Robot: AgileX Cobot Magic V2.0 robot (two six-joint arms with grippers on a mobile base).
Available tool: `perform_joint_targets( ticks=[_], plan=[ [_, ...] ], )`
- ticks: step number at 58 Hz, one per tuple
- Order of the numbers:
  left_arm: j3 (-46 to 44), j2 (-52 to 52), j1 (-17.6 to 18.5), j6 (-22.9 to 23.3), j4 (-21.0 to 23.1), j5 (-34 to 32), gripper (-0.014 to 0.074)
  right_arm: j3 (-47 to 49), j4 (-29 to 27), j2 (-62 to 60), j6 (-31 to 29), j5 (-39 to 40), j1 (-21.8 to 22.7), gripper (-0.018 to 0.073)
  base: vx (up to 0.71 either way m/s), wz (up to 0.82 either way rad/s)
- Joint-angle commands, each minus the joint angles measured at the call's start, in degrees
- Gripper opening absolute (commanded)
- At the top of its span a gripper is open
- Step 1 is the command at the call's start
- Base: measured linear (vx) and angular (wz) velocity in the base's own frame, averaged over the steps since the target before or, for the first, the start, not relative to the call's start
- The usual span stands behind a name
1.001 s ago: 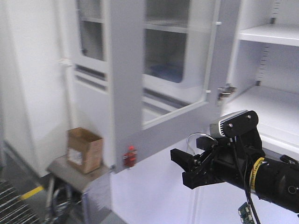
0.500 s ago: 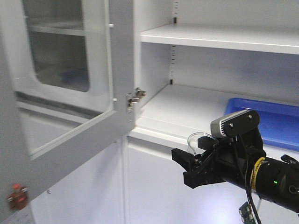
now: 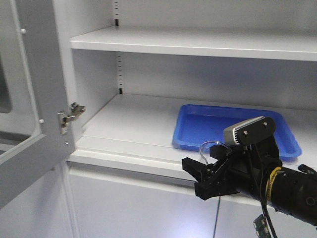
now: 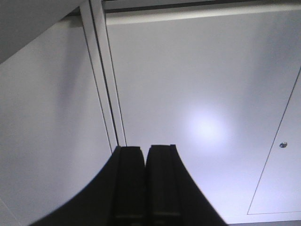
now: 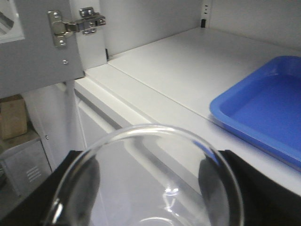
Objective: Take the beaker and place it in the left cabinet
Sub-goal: 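Extend the right gripper over the blue tray and lower the beaker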
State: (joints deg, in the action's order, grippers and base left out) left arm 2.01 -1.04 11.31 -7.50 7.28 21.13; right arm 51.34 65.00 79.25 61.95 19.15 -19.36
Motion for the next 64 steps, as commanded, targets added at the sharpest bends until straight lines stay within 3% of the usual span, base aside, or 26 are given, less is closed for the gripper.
perform_joint_targets(
  ticks=[1, 64],
  plan=[
    [-1.1, -0.6, 0.3, 0.1, 0.4, -4.7, -0.0006, 2.0, -1.1, -1.7, -0.2, 2.4, 0.0, 0.0037, 0.08, -0.31],
    [-1.1, -0.6, 0.3, 0.1, 0.4, -4.7, -0.0006, 2.0, -1.1, -1.7, -0.2, 2.6, 0.0, 0.0037, 0.09, -0.14]
  ],
)
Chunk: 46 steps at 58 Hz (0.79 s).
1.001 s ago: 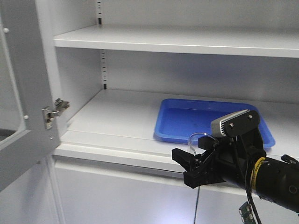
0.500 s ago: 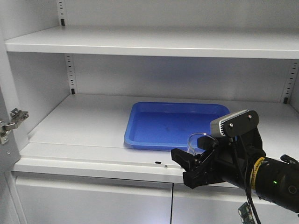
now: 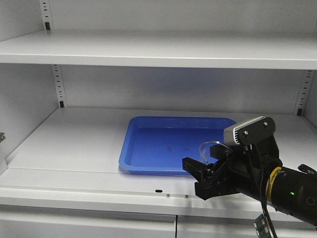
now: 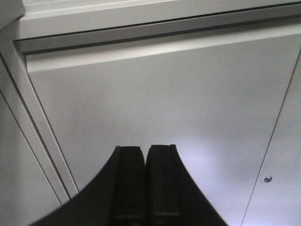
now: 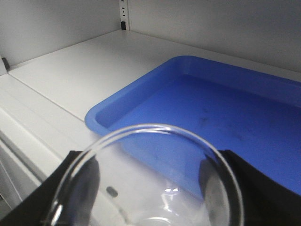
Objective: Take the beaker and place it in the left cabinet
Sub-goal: 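Extend the right gripper over the blue tray and lower the beaker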
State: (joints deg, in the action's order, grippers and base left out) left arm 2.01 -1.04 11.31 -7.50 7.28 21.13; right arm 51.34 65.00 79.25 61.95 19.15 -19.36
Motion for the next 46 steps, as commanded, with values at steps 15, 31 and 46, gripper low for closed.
perform_joint_targets(
  ticks=[15, 31, 46],
  plan=[
    [-1.1, -0.6, 0.3, 0.1, 0.4, -4.7, -0.0006, 2.0, -1.1, -1.7, -0.2, 2.6, 0.0, 0.0037, 0.12, 0.01],
    [-1.1, -0.6, 0.3, 0.1, 0.4, -4.7, -0.0006, 2.0, -1.1, -1.7, -0.2, 2.6, 0.0, 0.0037, 0.07, -0.03],
    [-1.1, -0.6, 0.3, 0.1, 0.4, -4.7, -0.0006, 2.0, -1.1, -1.7, -0.2, 2.6, 0.0, 0.0037, 0.01, -0.02]
  ],
)
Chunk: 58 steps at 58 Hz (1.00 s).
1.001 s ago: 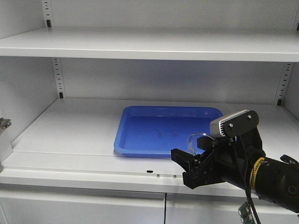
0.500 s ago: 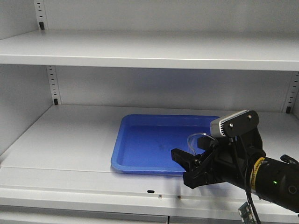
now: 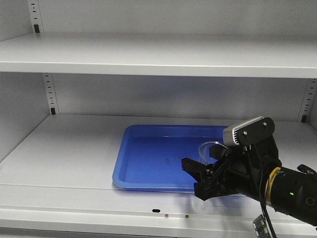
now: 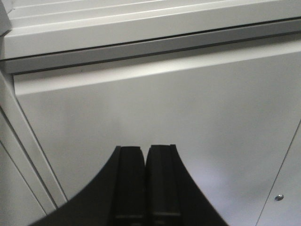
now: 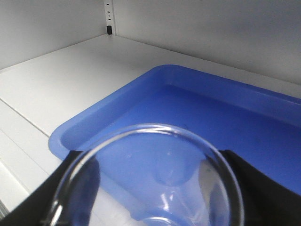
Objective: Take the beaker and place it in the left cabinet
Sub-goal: 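Extend the right gripper over the blue tray and lower the beaker, then open the right gripper to release the beaker onto the tray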
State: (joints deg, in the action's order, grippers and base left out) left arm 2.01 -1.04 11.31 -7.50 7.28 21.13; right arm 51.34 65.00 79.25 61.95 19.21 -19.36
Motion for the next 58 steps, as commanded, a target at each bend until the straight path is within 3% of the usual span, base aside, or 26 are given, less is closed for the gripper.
perform_joint_targets(
  ticks=[1, 8, 17, 48, 58],
  plan=[
    [-1.1, -0.6, 0.3, 0.1, 0.4, -4.7, -0.0006, 2.0, -1.1, -1.7, -0.2, 2.5, 0.0, 0.0037, 0.00, 0.00],
    [-1.1, -0.6, 0.3, 0.1, 0.4, -4.7, -0.0006, 2.0, -1.2, -1.5, -0.2, 2.3, 0.0, 0.0037, 0.00, 0.00],
    [-1.1, -0.6, 0.3, 0.1, 0.4, -4.7, -0.0006, 4.2, -1.4, 0.6, -0.4, -4.8, 0.0, 0.0037, 0.00, 0.00],
    [-1.1, -0.6, 0.3, 0.1, 0.4, -4.7, -0.0006, 28.8, -1.1, 24.2, -0.4, -7.8, 0.1, 0.0046, 0.00, 0.00],
    [-1.1, -0.6, 0.3, 0.1, 0.4, -4.7, -0.0006, 32.7, -1.8, 28.7, 0.1, -9.5, 0.0, 0.0076, 0.00, 0.00]
  ],
)
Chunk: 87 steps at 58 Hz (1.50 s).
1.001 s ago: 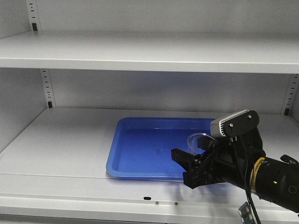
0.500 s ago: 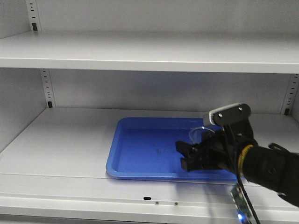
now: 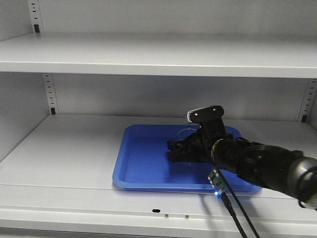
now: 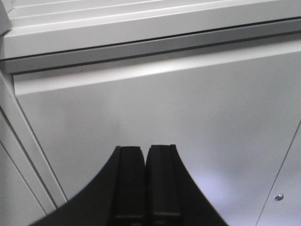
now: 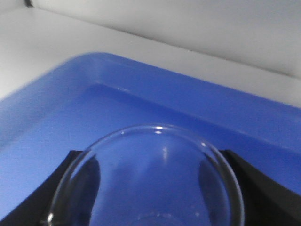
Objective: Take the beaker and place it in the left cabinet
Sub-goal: 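Open the right gripper to release the beaker onto the tray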
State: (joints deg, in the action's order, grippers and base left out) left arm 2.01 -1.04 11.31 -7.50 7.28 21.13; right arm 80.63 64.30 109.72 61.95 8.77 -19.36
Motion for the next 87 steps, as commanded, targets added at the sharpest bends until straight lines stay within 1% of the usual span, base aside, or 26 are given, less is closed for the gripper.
perform_joint_targets(
  ticks=[1, 6, 12, 19, 30, 36, 50, 63, 68, 78, 87],
  plan=[
    [-1.1, -0.6, 0.3, 0.1, 0.4, -4.7, -0.0006, 3.5, -1.1, -1.6, 0.1, 1.0, 0.0, 0.0083, 0.00, 0.00],
    [-1.1, -0.6, 0.3, 0.1, 0.4, -4.7, -0.0006, 3.5, -1.3, -1.4, 0.3, 1.0, 0.0, 0.0120, 0.00, 0.00],
    [-1.1, -0.6, 0.3, 0.1, 0.4, -4.7, -0.0006, 3.5, -1.3, -1.4, 0.3, 1.0, 0.0, 0.0199, 0.00, 0.00],
    [-1.1, -0.6, 0.3, 0.1, 0.4, -4.7, -0.0006, 3.5, -1.3, -1.4, 0.3, 0.9, 0.0, 0.0353, 0.00, 0.00],
    [-1.1, -0.6, 0.3, 0.1, 0.4, -4.7, -0.0006, 3.5, -2.0, -1.4, 0.7, 0.9, 0.0, 0.0634, 0.00, 0.00],
    [-1.1, -0.6, 0.3, 0.1, 0.4, -4.7, -0.0006, 3.5, -2.6, -1.7, 2.6, 1.0, 0.0, 0.0731, 0.00, 0.00],
    [-1.1, -0.6, 0.3, 0.1, 0.4, -4.7, -0.0006, 3.3, -2.5, -3.5, 3.3, 1.0, 0.0, 0.0707, 0.00, 0.00],
    [-1.1, -0.6, 0.3, 0.1, 0.4, -4.7, -0.0006, 2.9, -2.3, -5.4, 7.0, 1.0, 0.0, 0.0677, 0.00, 0.00],
    [-1.1, -0.6, 0.3, 0.1, 0.4, -4.7, -0.0006, 0.5, -2.1, -6.8, 7.2, 1.3, 0.0, 0.0673, 0.00, 0.00],
    [-1.1, -0.6, 0.3, 0.1, 0.4, -4.7, -0.0006, -9.1, -1.3, -12.9, 6.8, 3.2, 0.0, 0.0665, 0.00, 0.00],
    [-1.1, -0.6, 0.3, 0.1, 0.4, -4.7, -0.0006, -14.0, -0.4, -17.6, 6.5, 4.2, 0.0, 0.0657, 0.00, 0.00]
  ],
)
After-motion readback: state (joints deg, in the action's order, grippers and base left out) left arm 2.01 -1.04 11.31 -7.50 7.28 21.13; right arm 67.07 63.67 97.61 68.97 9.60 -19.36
